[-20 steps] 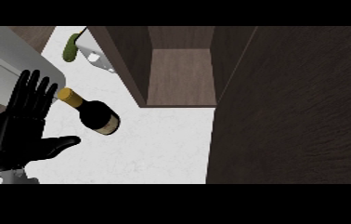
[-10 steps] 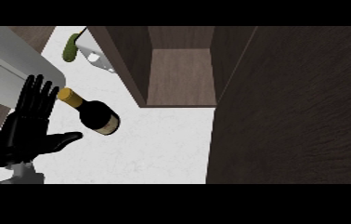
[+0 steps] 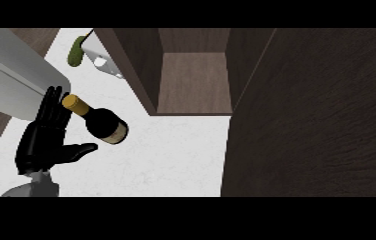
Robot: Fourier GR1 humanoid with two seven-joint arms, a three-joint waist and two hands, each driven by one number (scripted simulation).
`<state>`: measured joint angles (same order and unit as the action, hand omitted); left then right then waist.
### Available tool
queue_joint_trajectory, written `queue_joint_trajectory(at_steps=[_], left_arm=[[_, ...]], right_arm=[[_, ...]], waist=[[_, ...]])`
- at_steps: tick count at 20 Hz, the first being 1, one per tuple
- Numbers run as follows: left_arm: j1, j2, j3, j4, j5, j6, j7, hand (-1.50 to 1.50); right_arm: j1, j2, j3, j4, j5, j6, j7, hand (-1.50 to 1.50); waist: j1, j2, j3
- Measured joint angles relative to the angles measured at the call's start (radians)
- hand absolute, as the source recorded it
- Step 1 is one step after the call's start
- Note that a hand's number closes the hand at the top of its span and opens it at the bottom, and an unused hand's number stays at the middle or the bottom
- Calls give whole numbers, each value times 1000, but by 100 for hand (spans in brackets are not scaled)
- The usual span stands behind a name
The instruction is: Pick up the wine, place it into the cabinet and close the cabinet
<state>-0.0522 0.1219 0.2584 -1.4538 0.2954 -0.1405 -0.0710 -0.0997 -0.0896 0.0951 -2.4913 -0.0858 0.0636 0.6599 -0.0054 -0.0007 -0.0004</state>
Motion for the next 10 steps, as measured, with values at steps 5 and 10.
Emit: queue_joint_trajectory(at_steps=[5, 10], left_arm=[[-22, 14, 13, 73, 14, -32, -40, -150], [-37, 1, 0, 129, -8, -28, -88, -150]], right_arm=[[25, 8, 16, -5, 3, 6, -8, -150], [27, 1, -18, -2, -4, 27, -18, -150]], waist=[[0, 0, 0], [0, 0, 0]])
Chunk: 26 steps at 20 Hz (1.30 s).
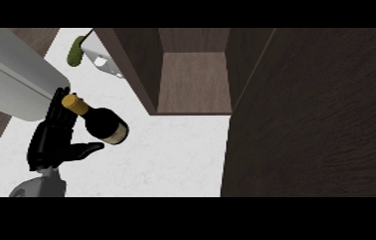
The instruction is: Pick up the wine, place it into the cabinet and close the cabinet
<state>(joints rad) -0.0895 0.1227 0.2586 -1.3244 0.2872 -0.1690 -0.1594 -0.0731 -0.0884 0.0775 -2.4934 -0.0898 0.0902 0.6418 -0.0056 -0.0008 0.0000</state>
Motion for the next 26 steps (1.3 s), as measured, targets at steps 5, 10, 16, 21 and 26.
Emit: queue_joint_trajectory(at_steps=[5, 10, 16, 21, 26], left_arm=[[-22, -6, -6, 71, -15, -3, -49, -150], [-28, 2, -2, 134, -21, -18, -94, -150], [-75, 15, 6, 279, -33, -41, -175, -150], [-103, 12, 2, 377, -41, -65, -240, -150], [-132, 20, 9, 431, -29, -82, -265, -150]], right_arm=[[-11, 7, -1, 2, -2, 2, 6, -150], [-9, 6, -4, -4, -8, 4, 27, -150], [-21, 17, 4, 4, 0, 1, 14, -150], [-45, 13, 11, -2, 1, -13, 59, -150], [-20, 15, 10, -2, 4, -1, 30, -150]], waist=[[0, 0, 0], [-1, 0, 0], [-1, 1, 0], [-2, 0, -1], [-1, 0, 0]])
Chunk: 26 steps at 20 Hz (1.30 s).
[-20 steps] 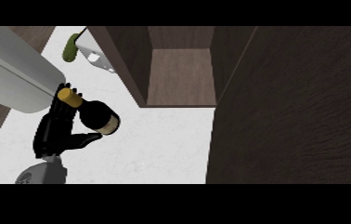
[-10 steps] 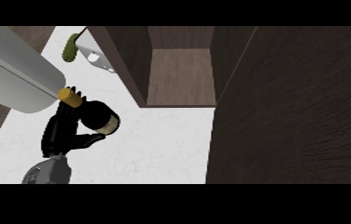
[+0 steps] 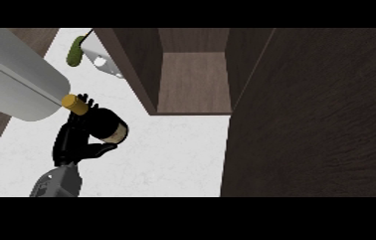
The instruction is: Pick up the wine, place it into the cabinet and close the cabinet
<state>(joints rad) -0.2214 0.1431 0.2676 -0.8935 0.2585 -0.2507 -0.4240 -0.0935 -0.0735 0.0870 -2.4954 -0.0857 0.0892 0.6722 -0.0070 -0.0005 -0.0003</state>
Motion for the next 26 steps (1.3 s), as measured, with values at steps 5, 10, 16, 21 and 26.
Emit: queue_joint_trajectory(at_steps=[5, 10, 16, 21, 26], left_arm=[[-52, -5, 12, 76, 18, -20, -35, 150], [-93, -14, -8, 135, 15, -70, -71, 150], [-99, 9, -60, 139, -56, -74, -126, 150], [-1, 20, -99, 40, -109, -42, -185, 150], [98, 28, -97, -57, -109, -28, -222, 150]], right_arm=[[9, -2, -8, -4, -3, 7, -1, -150], [-33, -3, -9, 5, 0, -3, 24, -150], [-12, 6, -10, 6, -1, 6, 5, -150], [9, 13, -7, 13, 3, 11, -20, -150], [20, 5, -24, 6, -2, 21, -18, -150]], waist=[[-3, 0, 0], [-2, 0, 0], [-2, 0, 0], [5, -2, 1], [7, -2, 1]])
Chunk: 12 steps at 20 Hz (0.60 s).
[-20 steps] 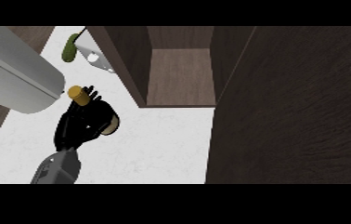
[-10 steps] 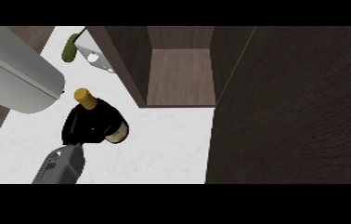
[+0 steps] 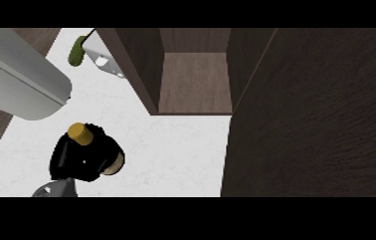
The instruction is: Pick up the wine, place it into the cabinet and close the cabinet
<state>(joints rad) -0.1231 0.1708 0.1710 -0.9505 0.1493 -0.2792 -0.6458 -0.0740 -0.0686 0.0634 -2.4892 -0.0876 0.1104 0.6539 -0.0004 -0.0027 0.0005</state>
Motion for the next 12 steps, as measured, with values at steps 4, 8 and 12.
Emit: queue_joint_trajectory(at_steps=[4, 8, 12], left_arm=[[37, 3, 1, -79, -11, 31, -30, 150], [65, -8, 1, -174, -16, 71, -41, 150], [119, -43, -33, -350, 28, 57, 51, 150]], right_arm=[[-2, -1, -9, -1, -3, 4, 0, -150], [6, 0, -16, 6, -3, 15, -9, -150], [-19, 9, -3, 11, -1, 4, 6, -150]], waist=[[0, 0, 0], [0, 0, 0], [5, -1, 0]])
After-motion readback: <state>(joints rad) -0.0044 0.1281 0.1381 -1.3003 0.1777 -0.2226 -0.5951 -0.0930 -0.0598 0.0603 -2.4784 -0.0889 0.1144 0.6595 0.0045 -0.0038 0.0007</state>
